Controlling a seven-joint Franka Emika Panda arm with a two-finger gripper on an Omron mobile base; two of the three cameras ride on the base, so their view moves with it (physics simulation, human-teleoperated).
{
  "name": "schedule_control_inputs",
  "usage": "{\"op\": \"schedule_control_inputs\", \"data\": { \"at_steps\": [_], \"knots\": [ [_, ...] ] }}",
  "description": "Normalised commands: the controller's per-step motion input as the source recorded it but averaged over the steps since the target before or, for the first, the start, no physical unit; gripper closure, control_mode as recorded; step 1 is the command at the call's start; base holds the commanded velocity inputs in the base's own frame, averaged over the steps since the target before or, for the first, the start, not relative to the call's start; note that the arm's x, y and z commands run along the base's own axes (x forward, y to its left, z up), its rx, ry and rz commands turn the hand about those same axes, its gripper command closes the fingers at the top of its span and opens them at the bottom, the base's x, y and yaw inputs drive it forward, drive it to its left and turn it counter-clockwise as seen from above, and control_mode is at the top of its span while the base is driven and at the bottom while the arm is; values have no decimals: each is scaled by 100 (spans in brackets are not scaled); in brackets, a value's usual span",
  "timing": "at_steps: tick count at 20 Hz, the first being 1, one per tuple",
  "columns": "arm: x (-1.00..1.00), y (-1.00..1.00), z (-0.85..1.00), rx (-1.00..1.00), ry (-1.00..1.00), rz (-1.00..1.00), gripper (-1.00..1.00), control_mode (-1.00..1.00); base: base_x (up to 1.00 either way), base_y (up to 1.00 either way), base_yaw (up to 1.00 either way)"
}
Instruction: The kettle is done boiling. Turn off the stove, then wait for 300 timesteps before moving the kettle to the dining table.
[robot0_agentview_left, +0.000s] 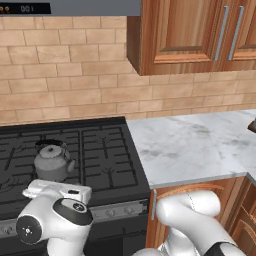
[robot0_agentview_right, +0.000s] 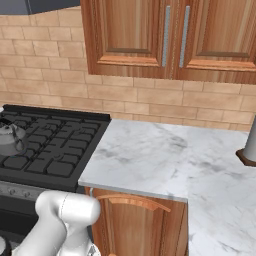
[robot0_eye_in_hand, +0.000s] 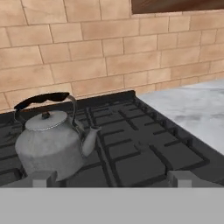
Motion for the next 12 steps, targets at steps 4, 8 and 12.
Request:
{"op": "schedule_control_inputs", "data": {
  "at_steps": [4,8,12],
  "knots": [
    [22,-2,34,0,31,0,-100,-100,0,0,0],
    [29,0,26,0,28,1,-100,-100,0,0,0],
    [35,0,13,-2,27,4,-100,-100,0,0,0]
  ]
}}
